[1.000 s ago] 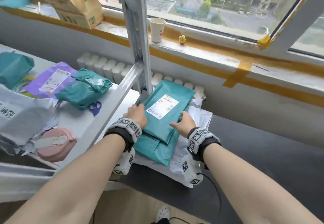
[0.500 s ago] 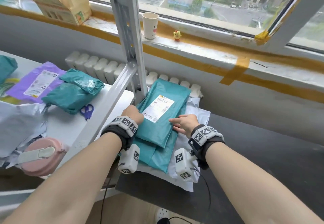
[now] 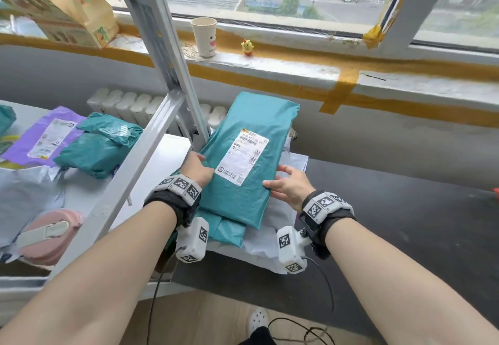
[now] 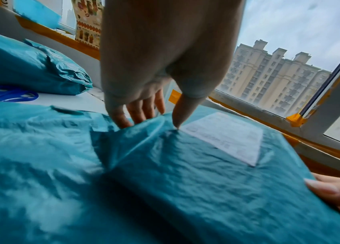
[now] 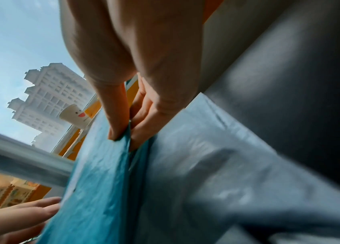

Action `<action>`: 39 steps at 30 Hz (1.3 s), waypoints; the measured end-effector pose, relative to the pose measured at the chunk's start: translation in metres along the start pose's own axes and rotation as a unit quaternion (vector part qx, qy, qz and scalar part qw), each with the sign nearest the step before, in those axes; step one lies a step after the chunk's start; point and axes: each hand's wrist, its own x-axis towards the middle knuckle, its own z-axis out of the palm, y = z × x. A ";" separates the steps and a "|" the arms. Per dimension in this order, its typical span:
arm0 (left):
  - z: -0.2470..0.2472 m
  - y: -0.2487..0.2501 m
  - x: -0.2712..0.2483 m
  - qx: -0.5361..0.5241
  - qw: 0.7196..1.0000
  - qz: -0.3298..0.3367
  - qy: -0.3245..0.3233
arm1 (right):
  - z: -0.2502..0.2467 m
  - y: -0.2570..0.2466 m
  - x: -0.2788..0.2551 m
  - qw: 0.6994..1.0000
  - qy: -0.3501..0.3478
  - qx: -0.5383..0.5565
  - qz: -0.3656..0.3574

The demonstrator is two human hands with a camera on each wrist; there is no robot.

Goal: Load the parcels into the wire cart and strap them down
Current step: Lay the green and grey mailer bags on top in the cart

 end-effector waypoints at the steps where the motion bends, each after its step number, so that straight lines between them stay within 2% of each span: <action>1: 0.002 0.006 -0.007 -0.023 1.000 0.008 0.000 | -0.011 -0.001 -0.007 1.000 -0.004 0.004 -0.007; 2: 0.006 0.013 -0.014 -0.046 0.999 0.019 -0.014 | -0.024 -0.002 -0.014 1.000 -0.003 0.007 -0.018; 7: 0.038 0.065 -0.061 -0.119 0.975 0.047 -0.181 | -0.103 -0.003 -0.067 0.996 0.022 0.035 -0.073; 11: 0.088 0.117 -0.121 -0.140 0.951 0.084 -0.262 | -0.183 0.006 -0.125 0.989 0.067 0.065 -0.111; 15: 0.151 0.155 -0.181 -0.126 0.934 0.113 -0.313 | -0.260 0.022 -0.184 0.980 0.127 0.060 -0.141; 20: 0.253 0.201 -0.272 -0.061 0.911 0.133 -0.386 | -0.367 0.063 -0.271 0.957 0.237 0.075 -0.152; 26: 0.363 0.239 -0.365 0.012 0.881 0.176 -0.438 | -0.463 0.112 -0.344 0.907 0.388 0.078 -0.143; 30: 0.429 0.264 -0.406 0.088 0.848 0.197 -0.484 | -0.510 0.142 -0.365 0.867 0.476 0.100 -0.107; 39: 0.597 0.327 -0.448 0.252 0.756 0.272 -0.540 | -0.612 0.183 -0.355 0.799 0.579 0.161 -0.026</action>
